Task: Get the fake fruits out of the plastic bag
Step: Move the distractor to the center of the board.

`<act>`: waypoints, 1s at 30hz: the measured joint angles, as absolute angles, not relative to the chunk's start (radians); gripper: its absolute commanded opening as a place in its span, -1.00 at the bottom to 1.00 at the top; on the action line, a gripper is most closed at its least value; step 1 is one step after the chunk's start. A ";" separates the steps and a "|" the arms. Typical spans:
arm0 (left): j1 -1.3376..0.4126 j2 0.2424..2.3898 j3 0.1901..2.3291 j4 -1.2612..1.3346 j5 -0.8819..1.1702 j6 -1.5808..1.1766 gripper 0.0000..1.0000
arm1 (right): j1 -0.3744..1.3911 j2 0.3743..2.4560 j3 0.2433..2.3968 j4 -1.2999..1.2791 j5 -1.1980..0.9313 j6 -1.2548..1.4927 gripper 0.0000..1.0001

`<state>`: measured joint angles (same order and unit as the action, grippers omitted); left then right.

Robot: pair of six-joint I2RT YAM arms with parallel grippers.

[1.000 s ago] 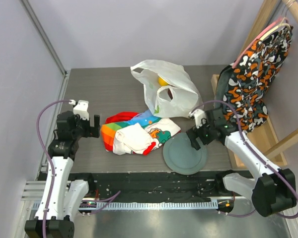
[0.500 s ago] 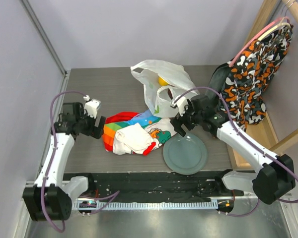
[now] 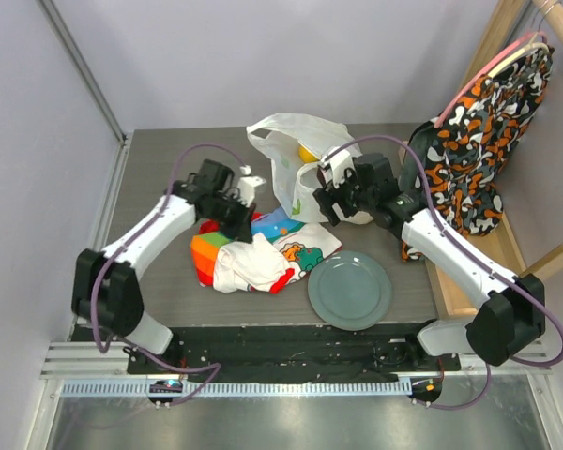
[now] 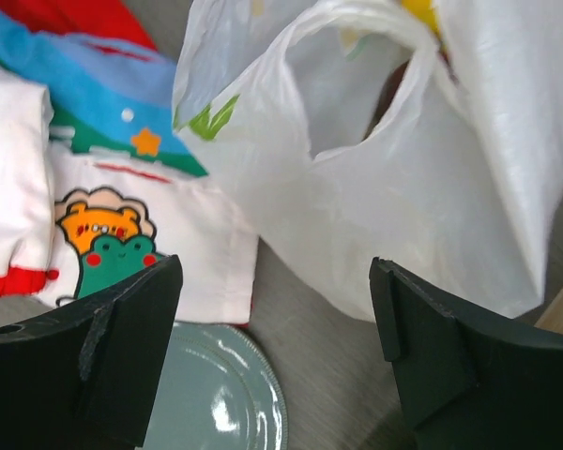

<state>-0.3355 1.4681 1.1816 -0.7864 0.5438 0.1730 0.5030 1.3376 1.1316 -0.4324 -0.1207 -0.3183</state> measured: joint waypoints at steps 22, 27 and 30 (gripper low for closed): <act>0.176 2.050 1.512 -0.958 0.019 0.234 -1.00 | 0.495 1.333 1.163 -0.335 -0.025 -0.219 0.83; 0.281 2.027 1.581 -0.983 0.118 0.212 -0.32 | 0.493 1.333 1.117 -0.424 -0.124 -0.419 0.75; 0.200 1.949 1.595 -1.014 0.268 0.204 0.15 | 0.493 1.333 1.063 -0.564 -0.191 -0.604 0.75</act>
<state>0.2005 1.9488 1.5951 -1.0138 0.2676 0.2043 0.4934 1.3331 1.0626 -0.5644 -0.1913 -0.6044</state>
